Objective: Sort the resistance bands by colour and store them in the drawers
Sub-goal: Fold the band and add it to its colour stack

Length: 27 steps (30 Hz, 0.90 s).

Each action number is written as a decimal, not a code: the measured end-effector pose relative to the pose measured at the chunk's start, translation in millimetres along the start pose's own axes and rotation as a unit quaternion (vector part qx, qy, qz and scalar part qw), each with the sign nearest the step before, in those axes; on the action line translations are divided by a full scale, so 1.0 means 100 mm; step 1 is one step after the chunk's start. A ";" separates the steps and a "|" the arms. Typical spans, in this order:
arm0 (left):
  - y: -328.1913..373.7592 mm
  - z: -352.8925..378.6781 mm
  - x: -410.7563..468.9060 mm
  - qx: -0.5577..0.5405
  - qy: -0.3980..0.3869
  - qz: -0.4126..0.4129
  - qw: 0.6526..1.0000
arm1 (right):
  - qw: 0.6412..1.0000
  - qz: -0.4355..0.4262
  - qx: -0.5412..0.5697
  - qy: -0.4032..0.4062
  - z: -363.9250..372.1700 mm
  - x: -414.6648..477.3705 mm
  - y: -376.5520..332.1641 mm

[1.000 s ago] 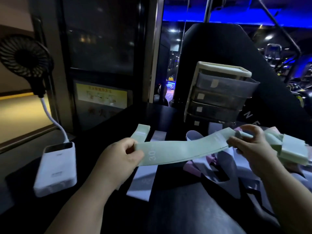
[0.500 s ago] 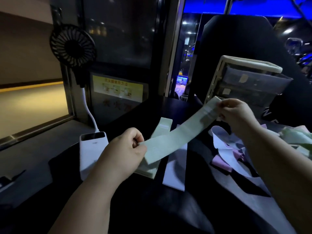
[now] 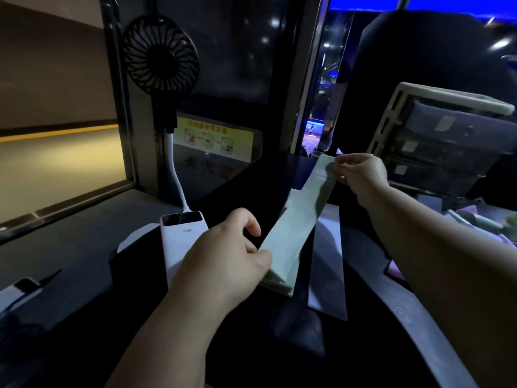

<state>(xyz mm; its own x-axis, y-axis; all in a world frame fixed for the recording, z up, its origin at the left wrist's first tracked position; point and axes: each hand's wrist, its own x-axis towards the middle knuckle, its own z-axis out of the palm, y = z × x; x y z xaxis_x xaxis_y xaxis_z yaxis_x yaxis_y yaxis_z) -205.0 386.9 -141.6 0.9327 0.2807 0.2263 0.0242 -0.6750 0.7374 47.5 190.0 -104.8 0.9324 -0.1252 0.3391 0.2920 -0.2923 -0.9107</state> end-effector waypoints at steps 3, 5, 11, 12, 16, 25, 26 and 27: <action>0.01 0.02 -0.02 0.005 -0.020 -0.008 1.000 | 1.000 0.002 -0.025 -0.005 0.11 0.05 0.09; 0.02 0.03 -0.03 0.019 -0.014 -0.007 1.000 | 0.999 0.007 -0.042 -0.014 0.18 0.07 0.16; 0.01 0.05 -0.02 0.099 0.053 0.004 0.994 | 0.994 -0.017 -0.093 -0.059 0.34 0.00 0.26; 0.00 0.06 0.00 0.104 0.055 0.017 0.993 | 0.993 -0.014 -0.096 -0.072 0.37 0.00 0.27; 0.01 0.09 0.03 0.110 0.054 0.052 0.991 | 0.990 -0.004 -0.095 -0.106 0.45 -0.02 0.35; 0.00 0.10 0.04 0.089 0.065 0.044 0.993 | 0.985 0.000 -0.129 -0.119 0.46 -0.09 0.54; 0.01 0.10 0.04 0.090 0.067 0.048 0.993 | 0.983 -0.005 -0.138 -0.120 0.46 -0.09 0.55; 0.02 0.10 0.04 0.092 0.068 0.050 0.992 | 0.981 -0.011 -0.148 -0.121 0.47 -0.10 0.56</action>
<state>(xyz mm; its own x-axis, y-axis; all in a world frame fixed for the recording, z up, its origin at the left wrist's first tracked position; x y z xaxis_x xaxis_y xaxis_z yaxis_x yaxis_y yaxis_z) -197.7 379.5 -145.6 0.8769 0.2876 0.3851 0.0119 -0.8140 0.5808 64.4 219.5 -169.8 0.9605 0.1027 0.2586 0.2707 -0.5603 -0.7828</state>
